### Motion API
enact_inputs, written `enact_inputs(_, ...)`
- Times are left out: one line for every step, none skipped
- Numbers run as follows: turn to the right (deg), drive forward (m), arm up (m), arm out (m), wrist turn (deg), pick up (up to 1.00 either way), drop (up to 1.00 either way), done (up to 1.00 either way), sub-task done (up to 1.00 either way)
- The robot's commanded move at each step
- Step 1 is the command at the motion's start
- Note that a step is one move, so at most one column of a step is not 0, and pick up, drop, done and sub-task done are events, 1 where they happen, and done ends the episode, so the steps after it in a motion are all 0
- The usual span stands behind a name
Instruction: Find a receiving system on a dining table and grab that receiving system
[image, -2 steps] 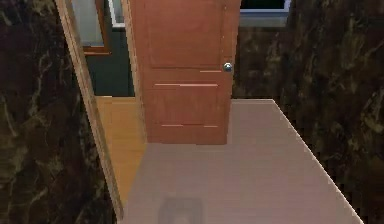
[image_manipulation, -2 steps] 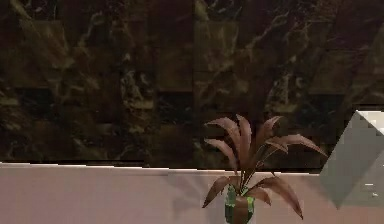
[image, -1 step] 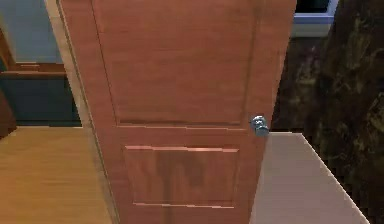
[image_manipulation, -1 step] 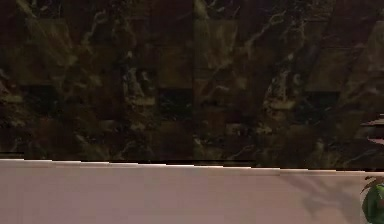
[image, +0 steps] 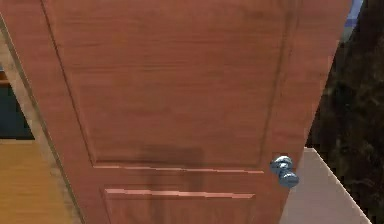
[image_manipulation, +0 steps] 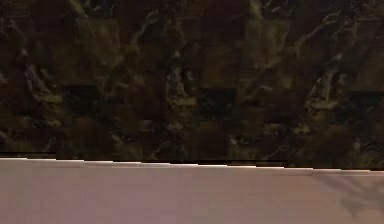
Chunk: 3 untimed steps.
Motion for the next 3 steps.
enact_inputs(-45.0,0.00,0.00,0.00,0.0,0.00,0.00,0.00,0.00)
enact_inputs(-6.0,0.00,0.00,0.00,0.0,0.00,0.00,0.00,0.00)
enact_inputs(-3.0,0.00,0.00,0.00,0.0,0.00,0.00,0.00,0.00)
